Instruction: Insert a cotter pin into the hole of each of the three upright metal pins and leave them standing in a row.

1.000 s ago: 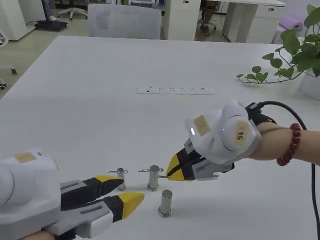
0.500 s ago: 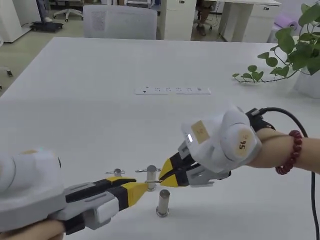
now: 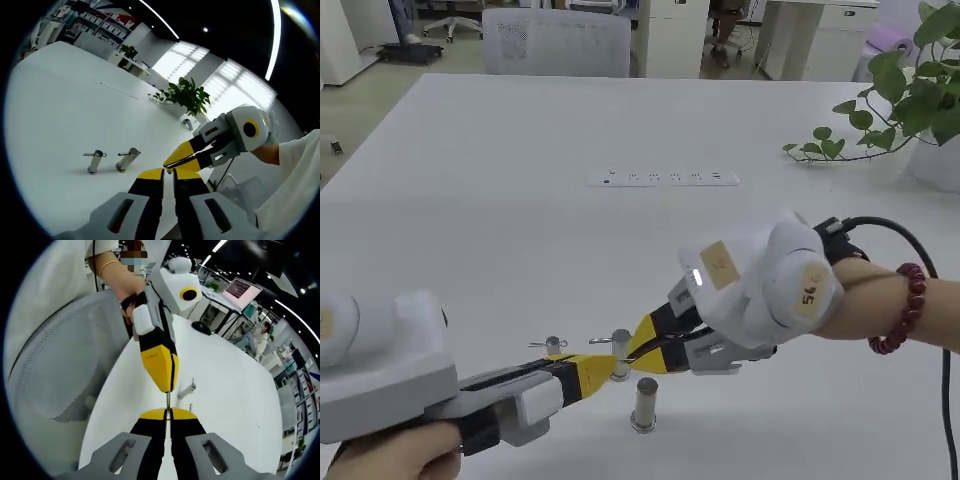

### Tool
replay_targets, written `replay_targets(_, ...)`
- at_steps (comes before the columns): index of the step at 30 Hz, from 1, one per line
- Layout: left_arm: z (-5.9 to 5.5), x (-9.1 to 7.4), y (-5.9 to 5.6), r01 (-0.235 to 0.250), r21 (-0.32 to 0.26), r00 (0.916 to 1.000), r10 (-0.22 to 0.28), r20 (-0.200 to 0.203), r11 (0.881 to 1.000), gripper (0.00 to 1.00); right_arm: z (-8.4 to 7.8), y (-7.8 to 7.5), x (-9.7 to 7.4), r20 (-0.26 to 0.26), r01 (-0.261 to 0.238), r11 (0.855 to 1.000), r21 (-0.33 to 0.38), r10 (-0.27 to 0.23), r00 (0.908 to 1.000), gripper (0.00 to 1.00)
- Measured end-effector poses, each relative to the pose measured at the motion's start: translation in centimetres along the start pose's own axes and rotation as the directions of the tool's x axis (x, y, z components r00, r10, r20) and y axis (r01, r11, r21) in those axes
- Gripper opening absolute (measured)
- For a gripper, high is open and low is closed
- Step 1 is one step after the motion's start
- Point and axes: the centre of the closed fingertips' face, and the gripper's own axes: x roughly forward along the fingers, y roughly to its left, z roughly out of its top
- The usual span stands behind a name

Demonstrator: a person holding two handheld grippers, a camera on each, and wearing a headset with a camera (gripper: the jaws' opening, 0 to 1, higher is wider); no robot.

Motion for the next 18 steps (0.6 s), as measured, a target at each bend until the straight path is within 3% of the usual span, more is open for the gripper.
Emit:
replay_targets(10,-0.10,0.25,0.07,-0.004,-0.020,1.0000,0.004,-0.003,1.000,0.02,0.36,-0.16,0.00,0.005,0.011,1.000,-0.018,-0.011,0.9999,0.03)
replay_targets(18,-0.17,0.24,0.40,-0.029,0.045,0.9995,0.029,-0.012,0.999,0.01,0.27,-0.12,0.13,0.003,0.012,1.000,-0.020,-0.012,0.9999,0.03)
